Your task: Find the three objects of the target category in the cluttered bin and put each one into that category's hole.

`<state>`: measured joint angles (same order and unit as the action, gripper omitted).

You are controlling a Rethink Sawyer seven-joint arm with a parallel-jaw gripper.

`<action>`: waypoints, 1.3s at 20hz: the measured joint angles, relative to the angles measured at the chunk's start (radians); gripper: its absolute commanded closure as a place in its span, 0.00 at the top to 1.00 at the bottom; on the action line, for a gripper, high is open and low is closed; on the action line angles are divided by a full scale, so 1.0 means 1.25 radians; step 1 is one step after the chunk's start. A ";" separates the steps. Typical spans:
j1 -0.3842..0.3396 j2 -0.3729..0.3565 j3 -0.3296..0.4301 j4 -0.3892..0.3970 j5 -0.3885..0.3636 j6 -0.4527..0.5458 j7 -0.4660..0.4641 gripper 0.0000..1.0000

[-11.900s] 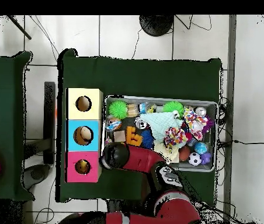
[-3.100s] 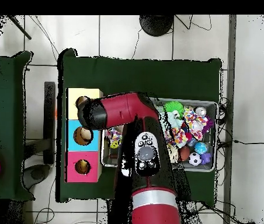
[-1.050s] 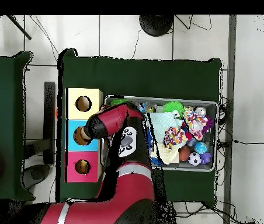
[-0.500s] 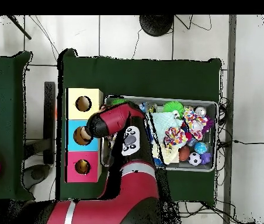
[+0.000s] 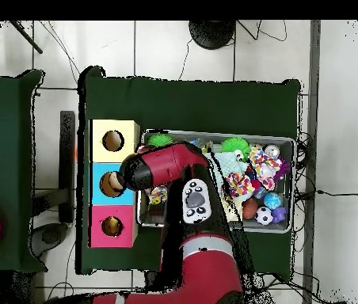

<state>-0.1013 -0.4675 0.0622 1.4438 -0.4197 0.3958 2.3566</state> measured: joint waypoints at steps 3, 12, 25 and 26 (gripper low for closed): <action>-0.017 -0.059 0.012 0.048 0.016 0.025 0.000 0.00; -0.021 -0.162 0.012 0.112 0.030 0.076 0.000 0.00; -0.021 -0.160 0.012 0.128 0.029 0.076 0.000 0.00; -0.021 -0.149 0.012 0.128 0.029 0.076 0.000 0.00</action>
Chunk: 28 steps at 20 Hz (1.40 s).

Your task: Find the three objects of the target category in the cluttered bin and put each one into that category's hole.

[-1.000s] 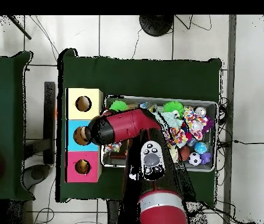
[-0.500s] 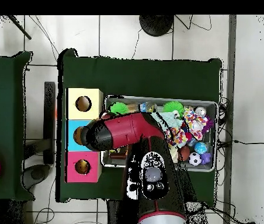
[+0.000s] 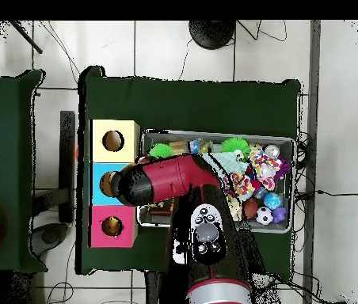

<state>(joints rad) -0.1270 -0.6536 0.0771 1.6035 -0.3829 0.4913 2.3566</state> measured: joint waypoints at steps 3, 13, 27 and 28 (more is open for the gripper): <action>0.000 0.031 0.000 0.001 0.000 0.000 0.000 0.00; 0.000 0.068 -0.005 0.015 0.000 0.000 0.000 0.00; 0.006 0.071 -0.012 0.016 0.000 0.001 0.000 1.00; 0.010 0.074 -0.014 0.016 0.000 0.001 0.000 1.00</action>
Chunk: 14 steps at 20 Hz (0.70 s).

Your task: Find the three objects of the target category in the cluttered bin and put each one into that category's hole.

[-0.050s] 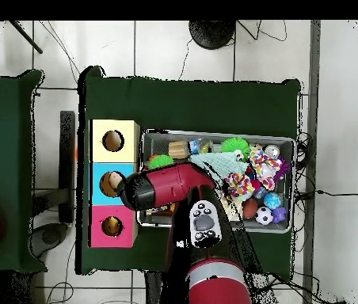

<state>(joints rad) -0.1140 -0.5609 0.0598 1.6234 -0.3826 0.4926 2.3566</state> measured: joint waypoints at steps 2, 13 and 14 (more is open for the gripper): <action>0.022 0.015 -0.009 -0.004 0.000 0.000 0.000 1.00; 0.051 -0.004 -0.012 -0.017 0.002 0.069 0.000 1.00; 0.049 -0.010 -0.010 -0.014 0.003 0.072 0.000 1.00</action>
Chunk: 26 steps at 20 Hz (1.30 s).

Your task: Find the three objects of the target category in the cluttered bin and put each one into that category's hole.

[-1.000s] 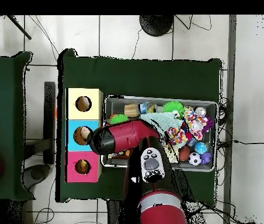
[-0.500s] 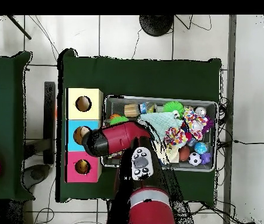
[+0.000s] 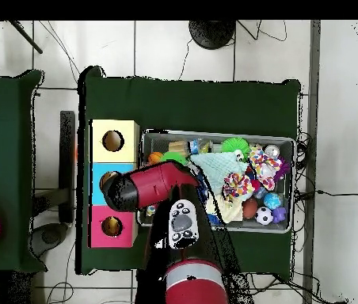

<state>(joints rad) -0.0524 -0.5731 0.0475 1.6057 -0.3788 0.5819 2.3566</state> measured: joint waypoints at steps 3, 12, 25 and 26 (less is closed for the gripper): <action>-0.031 -0.048 0.021 0.028 0.014 0.007 0.000 1.00; -0.106 -0.135 0.046 0.050 0.044 0.060 0.000 1.00; -0.162 -0.127 0.057 0.033 -0.034 0.079 -0.003 1.00; -0.170 -0.124 0.061 0.032 -0.040 0.079 -0.005 1.00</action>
<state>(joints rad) -0.2652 -0.7278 0.1236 1.6460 -0.4292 0.6807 2.3509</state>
